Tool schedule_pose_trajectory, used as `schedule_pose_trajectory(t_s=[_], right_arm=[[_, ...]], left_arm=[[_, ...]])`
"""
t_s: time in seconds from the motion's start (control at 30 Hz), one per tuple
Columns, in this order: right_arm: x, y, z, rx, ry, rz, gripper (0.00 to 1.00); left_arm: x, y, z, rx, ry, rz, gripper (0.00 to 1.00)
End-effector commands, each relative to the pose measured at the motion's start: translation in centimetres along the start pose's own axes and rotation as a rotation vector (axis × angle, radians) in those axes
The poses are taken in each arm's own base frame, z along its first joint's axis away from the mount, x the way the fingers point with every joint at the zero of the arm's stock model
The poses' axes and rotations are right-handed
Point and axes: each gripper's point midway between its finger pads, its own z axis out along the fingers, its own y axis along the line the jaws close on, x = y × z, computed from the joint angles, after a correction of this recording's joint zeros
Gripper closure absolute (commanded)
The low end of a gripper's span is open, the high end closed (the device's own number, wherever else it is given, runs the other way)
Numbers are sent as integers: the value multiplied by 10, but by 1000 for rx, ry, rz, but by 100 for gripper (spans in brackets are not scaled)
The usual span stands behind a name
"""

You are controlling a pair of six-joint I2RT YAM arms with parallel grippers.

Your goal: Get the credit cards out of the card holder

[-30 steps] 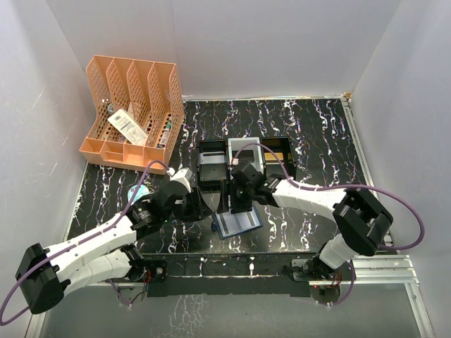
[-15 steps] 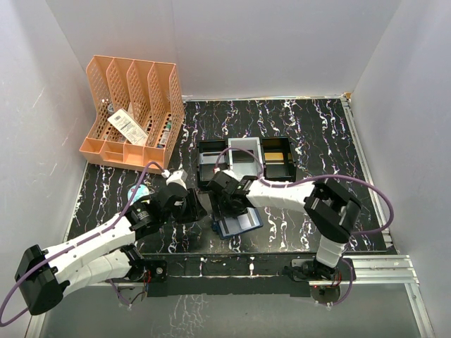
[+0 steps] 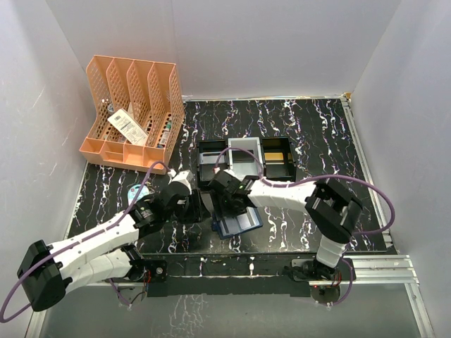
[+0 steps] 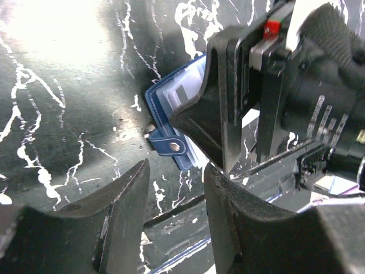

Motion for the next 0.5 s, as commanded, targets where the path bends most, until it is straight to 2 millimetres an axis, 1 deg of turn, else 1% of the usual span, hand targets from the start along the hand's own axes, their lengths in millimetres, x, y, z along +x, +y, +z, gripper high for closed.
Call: schedule_pose_trajectory(t_s=[0.0,0.03,0.17,0.3,0.37,0.47], right_arm=[[9,8,4,-176,42,77,48],[6,10,0,-212,35,95,48],[8,8,-1,-293,47,154,49],[9,8,-2,-332,54,194,49],[10,6,-2,-343,58,216,50],[9,3,-1,-354,55,246,51]], left_arm=[[1,-32,-2,148,44,57,58],[4,-38,-1,179,61,69,58],[17,-54,3,282,136,95,58],[25,-71,6,372,182,95,57],[29,-75,10,393,202,90,57],[36,-74,21,372,228,84,57]])
